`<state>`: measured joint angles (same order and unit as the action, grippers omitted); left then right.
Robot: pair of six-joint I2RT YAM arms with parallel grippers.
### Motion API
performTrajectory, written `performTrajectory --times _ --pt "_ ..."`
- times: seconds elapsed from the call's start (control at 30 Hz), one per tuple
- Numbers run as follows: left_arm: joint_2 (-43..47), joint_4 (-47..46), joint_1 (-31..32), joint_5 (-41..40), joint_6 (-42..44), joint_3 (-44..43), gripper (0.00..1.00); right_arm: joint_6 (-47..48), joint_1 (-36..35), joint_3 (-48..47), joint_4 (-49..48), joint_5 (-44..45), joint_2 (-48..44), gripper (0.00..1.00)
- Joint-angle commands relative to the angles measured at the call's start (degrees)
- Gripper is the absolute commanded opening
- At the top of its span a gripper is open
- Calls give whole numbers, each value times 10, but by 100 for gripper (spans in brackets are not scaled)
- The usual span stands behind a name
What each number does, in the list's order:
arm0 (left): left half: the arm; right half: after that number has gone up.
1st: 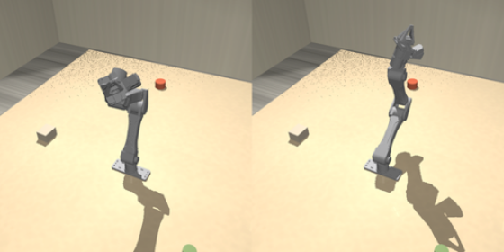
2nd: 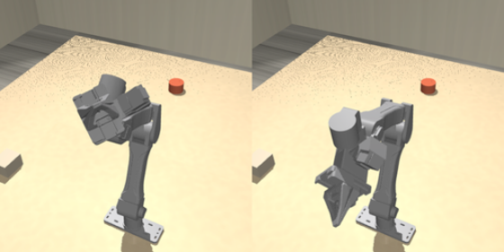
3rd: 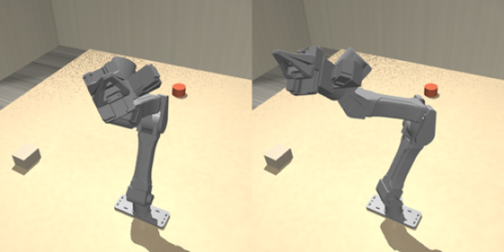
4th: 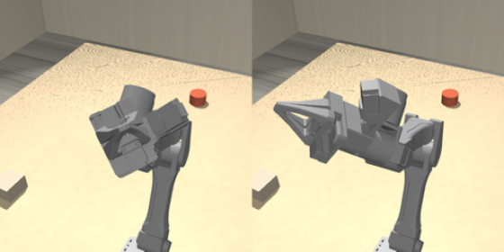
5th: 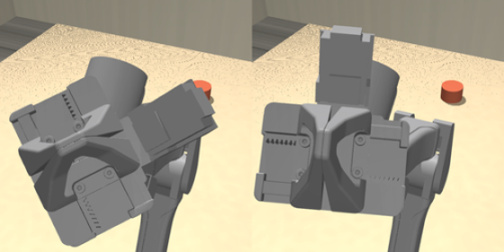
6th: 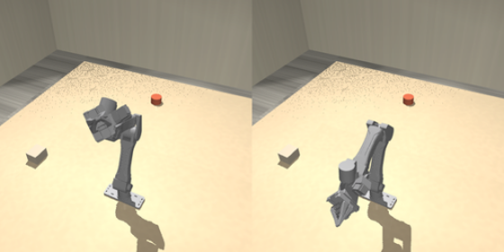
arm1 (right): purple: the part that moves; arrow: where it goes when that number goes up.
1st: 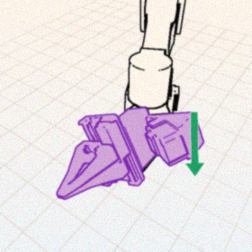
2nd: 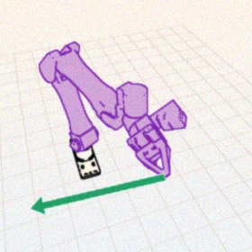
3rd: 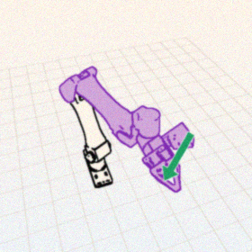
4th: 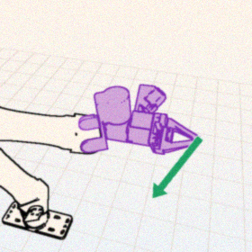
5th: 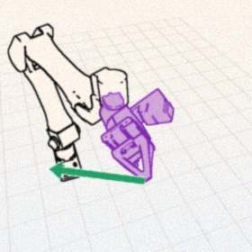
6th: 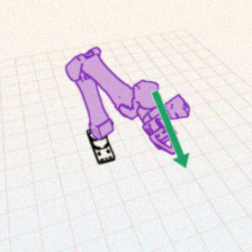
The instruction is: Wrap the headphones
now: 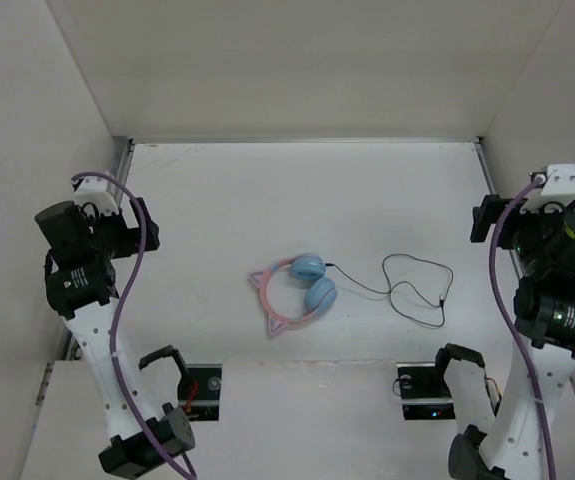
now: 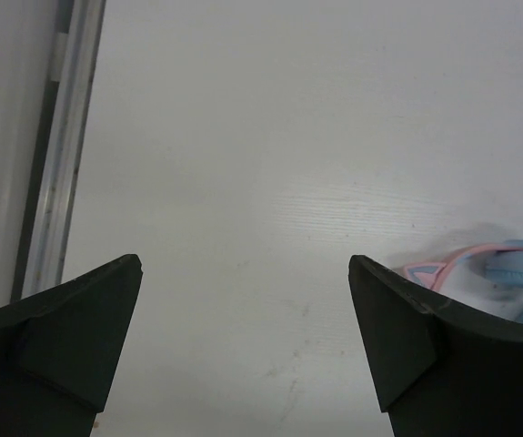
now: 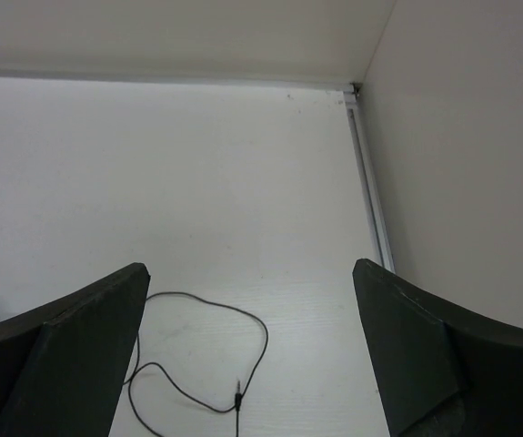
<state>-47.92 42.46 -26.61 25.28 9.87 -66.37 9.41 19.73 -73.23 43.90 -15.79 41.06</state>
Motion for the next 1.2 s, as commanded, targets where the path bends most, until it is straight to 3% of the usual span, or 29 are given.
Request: performTrajectory --times 0.0,0.27,0.47,0.6,0.77,1.0,1.17 --pt "-11 8 27 -10 -42 -29 100 15 -17 35 -65 17 -44 100" --pt "-42 -4 113 -22 -80 -27 100 26 -35 161 -199 146 -73 100" --pt "-95 -52 205 24 -170 39 98 -3 -110 222 -259 107 -40 100" --pt "-132 -69 275 -24 -168 57 98 -63 -150 244 -291 90 -19 100" --pt "-132 -102 359 -75 -173 102 98 -53 -205 253 -275 58 -12 100" --pt "-121 -130 404 -102 -202 169 96 -63 -216 272 -300 43 8 100" --pt "-166 -136 425 -127 -209 178 92 -83 -260 296 -332 42 25 100"
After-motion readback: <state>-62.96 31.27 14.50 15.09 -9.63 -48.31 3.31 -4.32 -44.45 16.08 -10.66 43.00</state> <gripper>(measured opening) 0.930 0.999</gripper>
